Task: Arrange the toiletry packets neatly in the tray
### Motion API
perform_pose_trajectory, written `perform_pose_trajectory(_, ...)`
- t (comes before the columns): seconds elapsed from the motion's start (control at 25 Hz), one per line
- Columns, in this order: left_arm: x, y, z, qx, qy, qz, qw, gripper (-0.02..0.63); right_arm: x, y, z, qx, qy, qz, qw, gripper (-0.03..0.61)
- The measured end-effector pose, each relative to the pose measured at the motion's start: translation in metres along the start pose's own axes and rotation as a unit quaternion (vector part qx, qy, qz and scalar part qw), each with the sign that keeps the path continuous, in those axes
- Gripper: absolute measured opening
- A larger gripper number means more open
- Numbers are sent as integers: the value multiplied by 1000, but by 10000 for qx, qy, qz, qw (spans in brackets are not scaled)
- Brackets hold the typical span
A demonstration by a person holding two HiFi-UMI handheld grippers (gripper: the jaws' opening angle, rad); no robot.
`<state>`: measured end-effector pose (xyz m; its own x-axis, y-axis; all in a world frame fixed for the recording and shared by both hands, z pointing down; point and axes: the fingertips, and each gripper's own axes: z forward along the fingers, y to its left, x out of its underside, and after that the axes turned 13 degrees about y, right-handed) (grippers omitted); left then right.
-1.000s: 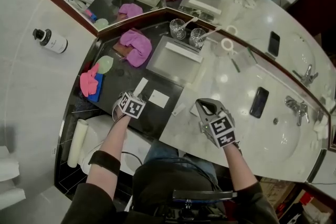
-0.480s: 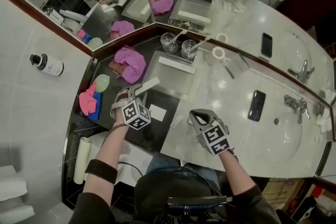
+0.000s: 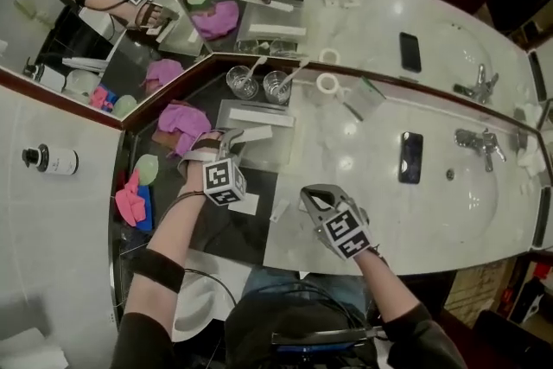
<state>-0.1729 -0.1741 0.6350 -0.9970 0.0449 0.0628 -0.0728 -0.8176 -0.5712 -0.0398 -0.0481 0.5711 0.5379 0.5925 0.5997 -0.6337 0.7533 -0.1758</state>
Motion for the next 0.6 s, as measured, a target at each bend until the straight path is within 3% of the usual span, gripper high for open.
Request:
perform_pose_trajectory(0.16, -14, -2, 18, 51, -236, 572, 9981, 123, 12, -3, 0, 111, 18, 216, 9997, 18)
perform_pose_trajectory(0.6, -38, -6, 45, 499, -818, 1124, 9890, 123, 45, -7, 11, 255, 124, 693, 9972, 18)
